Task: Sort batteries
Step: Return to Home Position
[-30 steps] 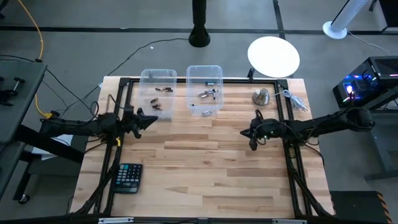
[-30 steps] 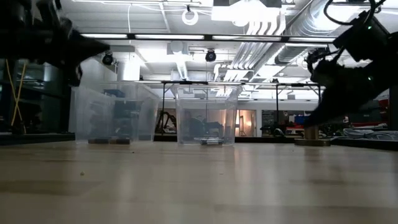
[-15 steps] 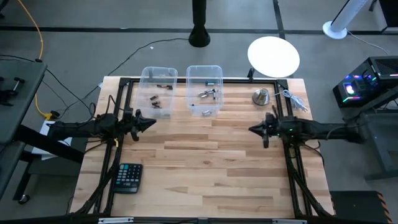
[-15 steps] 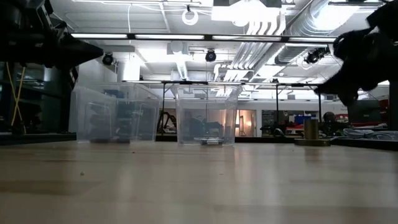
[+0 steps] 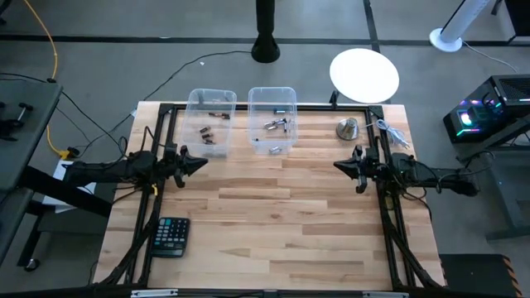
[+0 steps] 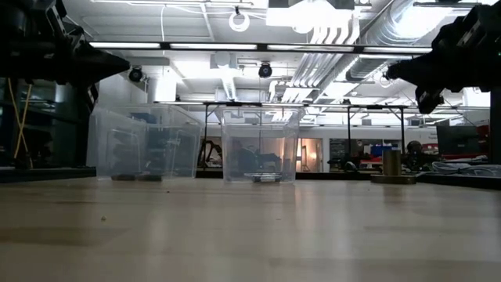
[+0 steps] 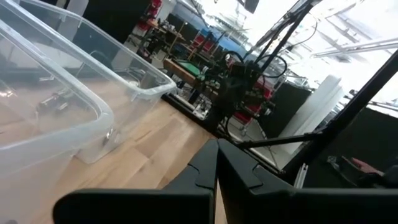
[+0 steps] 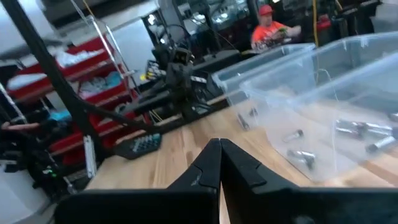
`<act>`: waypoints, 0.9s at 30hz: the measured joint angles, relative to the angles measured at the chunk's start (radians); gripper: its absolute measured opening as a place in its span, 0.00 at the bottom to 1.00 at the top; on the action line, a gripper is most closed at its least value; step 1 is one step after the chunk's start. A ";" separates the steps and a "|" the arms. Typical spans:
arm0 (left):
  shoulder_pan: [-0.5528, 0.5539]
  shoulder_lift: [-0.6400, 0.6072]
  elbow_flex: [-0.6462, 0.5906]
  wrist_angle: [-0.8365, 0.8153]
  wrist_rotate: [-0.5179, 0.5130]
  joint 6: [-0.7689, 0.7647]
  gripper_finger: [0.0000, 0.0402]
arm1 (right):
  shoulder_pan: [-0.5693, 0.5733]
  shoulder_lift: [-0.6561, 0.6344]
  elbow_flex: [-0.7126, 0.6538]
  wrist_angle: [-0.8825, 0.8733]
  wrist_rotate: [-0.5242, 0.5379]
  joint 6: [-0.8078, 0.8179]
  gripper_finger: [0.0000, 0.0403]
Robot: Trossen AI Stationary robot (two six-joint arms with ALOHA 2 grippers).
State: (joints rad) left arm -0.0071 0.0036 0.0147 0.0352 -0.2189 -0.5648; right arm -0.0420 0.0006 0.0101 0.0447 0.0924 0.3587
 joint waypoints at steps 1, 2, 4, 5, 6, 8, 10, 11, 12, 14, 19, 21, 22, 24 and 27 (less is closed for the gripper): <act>0.000 0.000 0.000 0.002 -0.001 0.000 0.00 | -0.003 0.000 0.000 -0.003 0.002 0.000 0.00; 0.000 0.004 0.000 0.005 0.000 0.000 0.00 | -0.004 0.003 0.000 -0.006 0.004 0.000 0.00; 0.000 0.010 0.000 0.001 0.000 0.000 0.00 | -0.004 0.010 0.000 -0.006 0.004 0.000 0.00; 0.000 0.009 0.000 0.002 0.000 0.000 0.00 | -0.004 0.011 0.000 -0.006 0.005 0.000 0.00; 0.000 0.010 0.000 0.002 -0.001 0.000 0.00 | -0.004 0.013 0.000 -0.006 0.004 0.000 0.00; 0.000 0.010 0.000 0.001 0.000 0.000 0.00 | -0.004 0.013 0.000 -0.011 0.005 -0.001 0.00; 0.000 0.010 0.000 0.001 -0.001 0.000 0.00 | -0.004 0.013 0.000 -0.011 0.005 0.000 0.00; 0.000 0.010 0.000 0.001 -0.001 0.000 0.00 | -0.004 0.013 0.000 -0.011 0.004 -0.001 0.00; 0.000 0.010 0.000 0.001 -0.001 0.000 0.00 | -0.004 0.013 0.000 -0.011 0.005 -0.001 0.00; 0.000 0.010 0.000 0.002 -0.001 0.000 0.00 | -0.004 0.013 0.000 -0.011 0.005 -0.001 0.00; 0.000 0.010 0.000 0.001 -0.001 0.000 0.00 | -0.004 0.013 -0.001 -0.011 0.005 -0.001 0.00; 0.000 0.010 0.000 0.001 -0.001 0.000 0.00 | -0.004 0.013 -0.001 -0.011 0.005 -0.001 0.00; 0.000 0.010 0.000 0.001 -0.001 0.000 0.00 | -0.004 0.013 -0.001 -0.011 0.005 -0.001 0.00; 0.000 0.010 0.000 0.001 -0.001 0.000 0.00 | -0.004 0.013 -0.001 -0.011 0.005 -0.001 0.00; 0.000 0.010 0.000 0.001 -0.001 0.000 0.00 | -0.004 0.013 -0.001 -0.011 0.005 -0.001 0.00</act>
State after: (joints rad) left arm -0.0074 0.0135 0.0143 0.0365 -0.2195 -0.5646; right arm -0.0460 0.0132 0.0093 0.0338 0.0978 0.3580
